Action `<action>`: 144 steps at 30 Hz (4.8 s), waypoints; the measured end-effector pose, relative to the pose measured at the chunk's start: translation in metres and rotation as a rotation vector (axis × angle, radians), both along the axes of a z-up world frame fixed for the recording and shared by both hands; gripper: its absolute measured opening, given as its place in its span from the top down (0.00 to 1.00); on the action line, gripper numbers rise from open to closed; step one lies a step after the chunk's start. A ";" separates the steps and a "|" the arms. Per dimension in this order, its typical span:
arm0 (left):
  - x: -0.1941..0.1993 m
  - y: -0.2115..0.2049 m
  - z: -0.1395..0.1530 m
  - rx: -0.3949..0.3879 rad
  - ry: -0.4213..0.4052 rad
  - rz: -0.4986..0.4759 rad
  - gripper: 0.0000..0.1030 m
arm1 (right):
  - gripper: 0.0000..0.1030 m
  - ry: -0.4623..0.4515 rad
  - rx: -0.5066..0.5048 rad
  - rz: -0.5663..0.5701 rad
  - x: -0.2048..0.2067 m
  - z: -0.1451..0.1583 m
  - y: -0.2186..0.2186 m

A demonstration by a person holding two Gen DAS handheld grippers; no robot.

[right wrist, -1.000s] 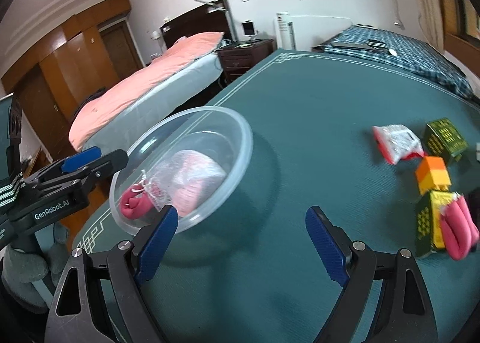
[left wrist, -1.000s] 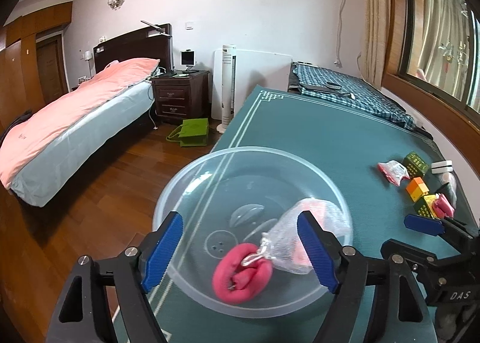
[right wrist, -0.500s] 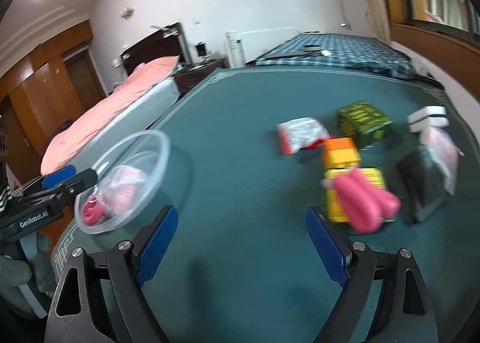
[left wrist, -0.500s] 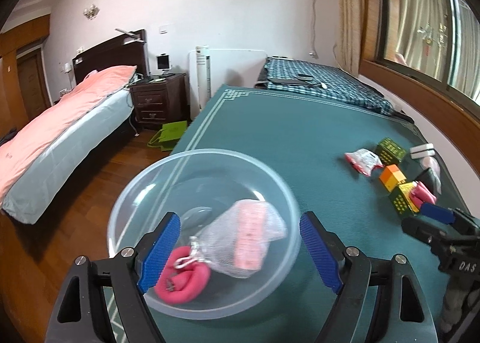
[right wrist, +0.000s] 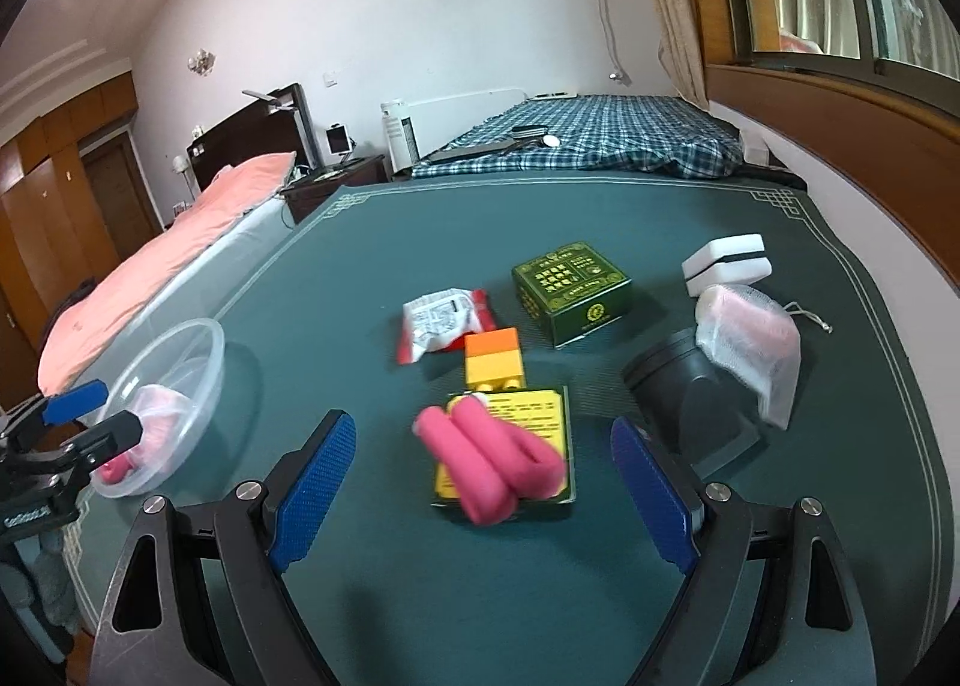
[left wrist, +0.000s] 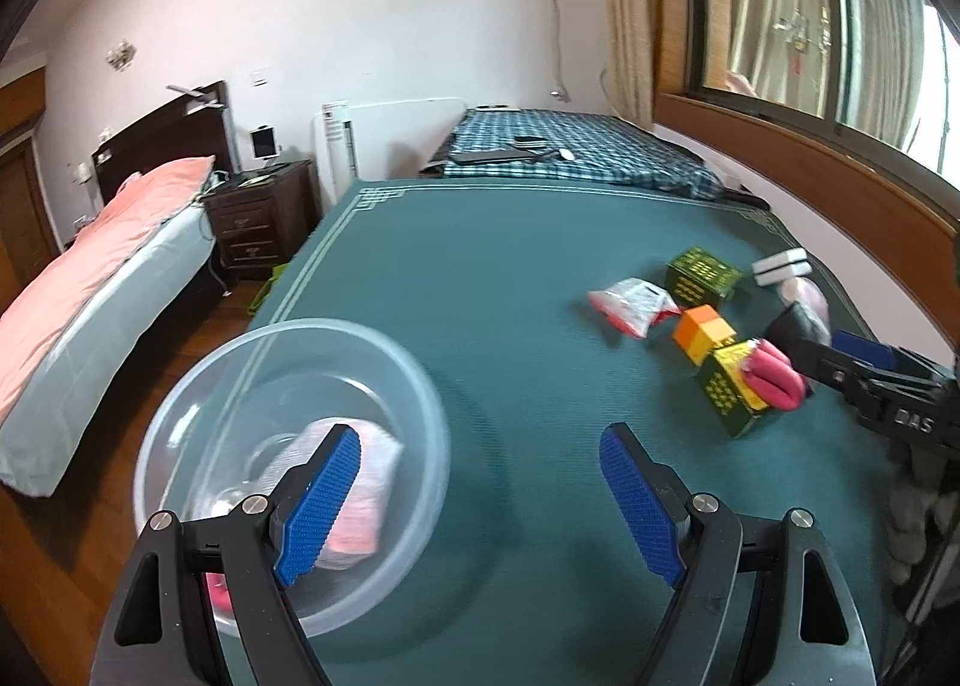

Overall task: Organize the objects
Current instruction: 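Move the right tool to the pink foam roll on the yellow box, then grasp the pink roll with the right tool while the left tool grasps the yellow box, then lift the yellow box with the left tool and carry it over the basin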

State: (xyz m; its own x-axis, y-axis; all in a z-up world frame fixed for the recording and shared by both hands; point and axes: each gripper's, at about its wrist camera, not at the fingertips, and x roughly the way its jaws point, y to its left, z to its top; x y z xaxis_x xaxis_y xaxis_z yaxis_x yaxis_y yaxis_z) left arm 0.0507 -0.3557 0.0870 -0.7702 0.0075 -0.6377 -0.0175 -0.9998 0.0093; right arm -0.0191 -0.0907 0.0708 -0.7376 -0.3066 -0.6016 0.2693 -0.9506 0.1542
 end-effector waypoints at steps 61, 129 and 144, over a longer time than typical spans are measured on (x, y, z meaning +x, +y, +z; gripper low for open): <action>-0.093 0.182 -0.037 0.048 -0.191 -0.250 0.17 | 0.42 -0.111 -0.103 -0.319 0.008 -0.040 0.124; -0.050 0.134 -0.031 0.010 -0.087 -0.154 0.24 | 0.41 -0.103 -0.062 -0.327 0.009 -0.055 0.115; -0.039 0.093 -0.027 0.050 -0.072 -0.105 0.24 | 0.41 -0.141 -0.051 -0.285 0.014 -0.054 0.089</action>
